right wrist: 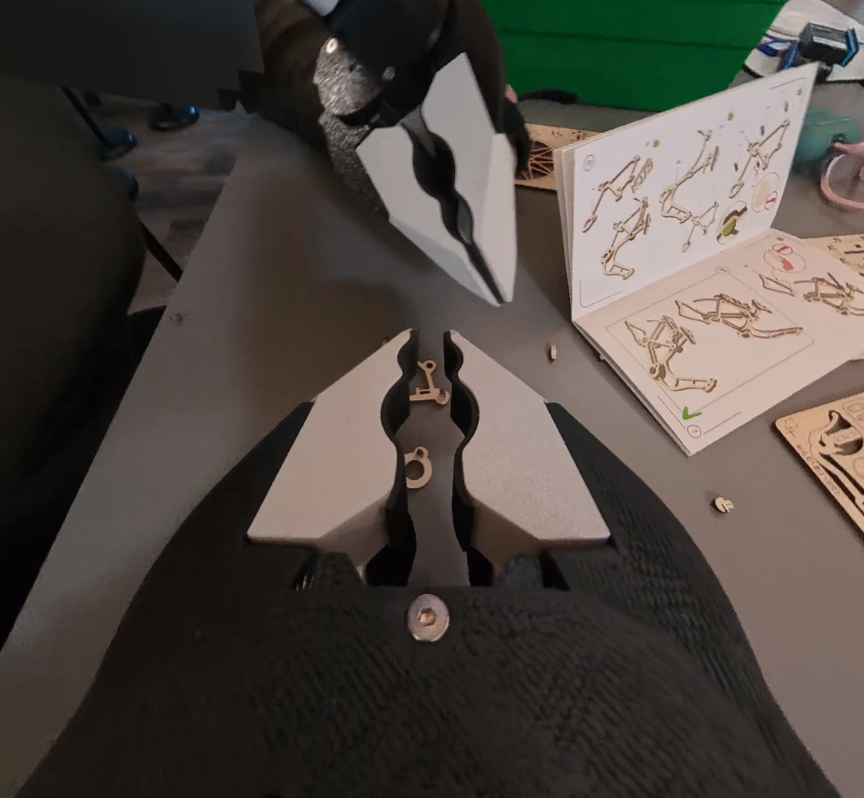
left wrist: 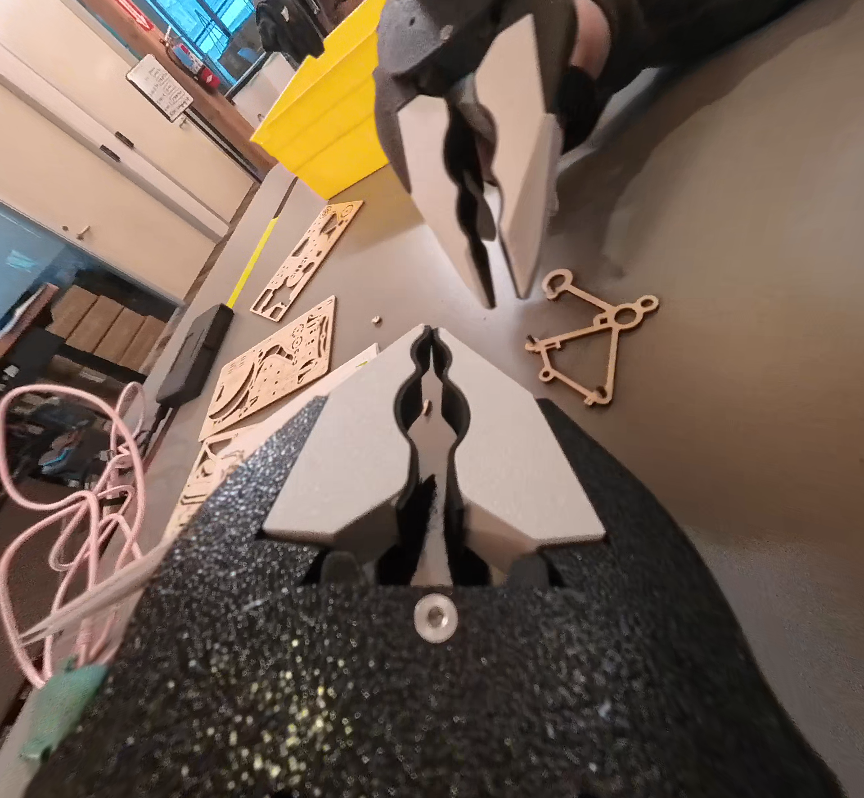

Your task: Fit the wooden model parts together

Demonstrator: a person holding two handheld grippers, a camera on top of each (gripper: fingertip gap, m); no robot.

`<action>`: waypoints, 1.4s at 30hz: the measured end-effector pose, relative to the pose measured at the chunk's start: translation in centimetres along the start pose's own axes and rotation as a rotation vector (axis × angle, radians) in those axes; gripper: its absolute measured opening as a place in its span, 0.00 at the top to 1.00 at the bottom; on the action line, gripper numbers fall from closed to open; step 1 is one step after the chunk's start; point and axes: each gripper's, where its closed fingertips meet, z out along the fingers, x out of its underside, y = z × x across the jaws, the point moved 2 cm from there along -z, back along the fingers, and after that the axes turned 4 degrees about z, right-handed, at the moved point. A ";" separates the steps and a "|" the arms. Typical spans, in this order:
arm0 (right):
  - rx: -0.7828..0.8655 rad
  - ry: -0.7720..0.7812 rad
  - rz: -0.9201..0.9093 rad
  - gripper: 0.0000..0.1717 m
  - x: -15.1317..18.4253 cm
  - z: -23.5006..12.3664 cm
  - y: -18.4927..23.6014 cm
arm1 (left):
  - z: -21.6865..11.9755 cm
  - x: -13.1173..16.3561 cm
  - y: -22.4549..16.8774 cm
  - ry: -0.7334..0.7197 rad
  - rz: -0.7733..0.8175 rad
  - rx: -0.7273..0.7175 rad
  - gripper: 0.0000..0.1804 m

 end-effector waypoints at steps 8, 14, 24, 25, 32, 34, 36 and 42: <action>0.043 0.053 -0.138 0.94 0.1 0.7 0.7 | -0.1 0.1 0.8 -0.033 -0.081 -0.009 1.00; 0.063 0.050 -0.193 0.94 -0.2 0.8 1.0 | -0.1 -0.3 0.9 -0.039 -0.016 -0.047 1.00; 0.264 -0.155 -0.454 0.94 -5.0 -0.4 5.6 | -4.4 -2.5 1.7 -0.079 -0.033 -0.282 1.00; 0.263 -0.172 -0.482 0.94 -5.3 -0.5 7.6 | -5.4 -3.3 1.1 -0.108 -0.046 -0.298 1.00; -0.016 0.056 -0.450 0.95 1.4 1.9 21.3 | -13.5 -7.8 -5.7 -0.267 -0.103 -0.430 1.00; -0.083 0.138 -0.369 0.95 4.8 4.1 23.5 | -15.0 -8.4 -7.3 -0.271 -0.096 -0.467 1.00; -0.076 0.211 -0.336 0.96 8.2 6.7 24.3 | -16.0 -8.4 -8.7 -0.248 -0.058 -0.502 1.00; -0.029 0.547 -0.269 0.92 15.7 12.3 22.6 | -18.5 -5.6 -11.2 -0.161 -0.122 -0.632 1.00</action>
